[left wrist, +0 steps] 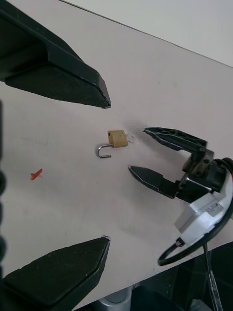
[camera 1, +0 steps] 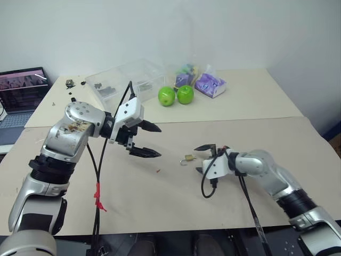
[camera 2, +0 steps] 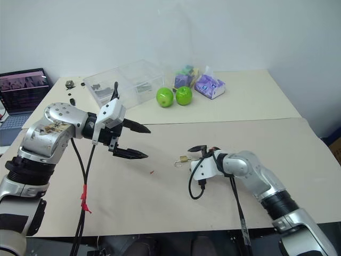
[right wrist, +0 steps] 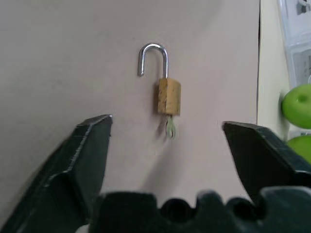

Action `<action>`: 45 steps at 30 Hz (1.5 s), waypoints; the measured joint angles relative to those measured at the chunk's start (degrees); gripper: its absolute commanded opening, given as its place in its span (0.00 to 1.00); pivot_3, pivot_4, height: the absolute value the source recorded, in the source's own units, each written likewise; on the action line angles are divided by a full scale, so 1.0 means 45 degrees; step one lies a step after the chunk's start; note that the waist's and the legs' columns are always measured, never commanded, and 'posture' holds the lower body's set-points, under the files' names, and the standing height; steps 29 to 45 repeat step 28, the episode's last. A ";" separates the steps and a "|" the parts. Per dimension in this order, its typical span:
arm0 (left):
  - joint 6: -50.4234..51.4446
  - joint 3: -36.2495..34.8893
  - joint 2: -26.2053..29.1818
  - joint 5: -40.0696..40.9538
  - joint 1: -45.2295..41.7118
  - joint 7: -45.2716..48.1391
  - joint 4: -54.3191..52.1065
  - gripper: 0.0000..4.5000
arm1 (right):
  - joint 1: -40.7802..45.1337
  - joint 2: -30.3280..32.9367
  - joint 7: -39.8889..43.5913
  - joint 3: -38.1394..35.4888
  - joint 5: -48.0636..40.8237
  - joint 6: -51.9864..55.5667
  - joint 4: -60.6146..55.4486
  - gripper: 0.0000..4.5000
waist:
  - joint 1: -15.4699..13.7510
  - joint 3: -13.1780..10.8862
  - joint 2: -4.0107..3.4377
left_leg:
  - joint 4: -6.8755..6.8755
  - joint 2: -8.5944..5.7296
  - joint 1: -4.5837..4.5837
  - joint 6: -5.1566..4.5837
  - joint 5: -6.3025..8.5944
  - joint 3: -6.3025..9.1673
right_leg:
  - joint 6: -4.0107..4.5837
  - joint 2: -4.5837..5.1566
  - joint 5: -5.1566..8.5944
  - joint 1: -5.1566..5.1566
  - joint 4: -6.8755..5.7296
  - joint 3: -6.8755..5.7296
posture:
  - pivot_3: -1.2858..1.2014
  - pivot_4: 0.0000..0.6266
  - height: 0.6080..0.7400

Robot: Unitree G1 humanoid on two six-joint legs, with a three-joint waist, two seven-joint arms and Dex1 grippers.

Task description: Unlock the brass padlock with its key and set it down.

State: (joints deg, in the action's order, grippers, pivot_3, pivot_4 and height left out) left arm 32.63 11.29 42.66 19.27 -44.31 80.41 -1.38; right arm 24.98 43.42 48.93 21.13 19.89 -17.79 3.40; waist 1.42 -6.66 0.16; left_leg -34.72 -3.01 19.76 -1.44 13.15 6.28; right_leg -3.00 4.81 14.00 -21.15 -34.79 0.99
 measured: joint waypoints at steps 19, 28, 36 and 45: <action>-0.0122 -0.0990 -0.0845 0.0892 0.0762 -0.1341 0.0331 1.00 | -0.0174 0.1041 0.3184 -0.4980 -1.1236 1.3305 -0.4890 1.00 | -0.0159 -0.0005 -0.0001 | -0.0012 0.0093 0.0044 -0.0071 0.0043 0.0002 | 0.0058 -0.0048 -0.0023 -0.0011 0.0074 0.0006 | 0.52 0.24 1.00; 0.1497 -0.1948 -0.1295 0.2180 0.0638 -0.3038 -0.0607 1.00 | -0.0512 0.1137 0.2399 -0.5371 -1.1220 1.3221 -0.5281 1.00 | -0.0159 -0.0006 0.0000 | -0.0016 0.0103 0.0053 -0.0070 0.0043 -0.0011 | 0.0059 -0.0055 -0.0025 -0.0019 0.0073 0.0008 | 0.52 0.24 1.00; 0.1497 -0.1948 -0.1295 0.2180 0.0638 -0.3038 -0.0607 1.00 | -0.0512 0.1137 0.2399 -0.5371 -1.1220 1.3221 -0.5281 1.00 | -0.0159 -0.0006 0.0000 | -0.0016 0.0103 0.0053 -0.0070 0.0043 -0.0011 | 0.0059 -0.0055 -0.0025 -0.0019 0.0073 0.0008 | 0.52 0.24 1.00; 0.1497 -0.1948 -0.1295 0.2180 0.0638 -0.3038 -0.0607 1.00 | -0.0512 0.1137 0.2399 -0.5371 -1.1220 1.3221 -0.5281 1.00 | -0.0159 -0.0006 0.0000 | -0.0016 0.0103 0.0053 -0.0070 0.0043 -0.0011 | 0.0059 -0.0055 -0.0025 -0.0019 0.0073 0.0008 | 0.52 0.24 1.00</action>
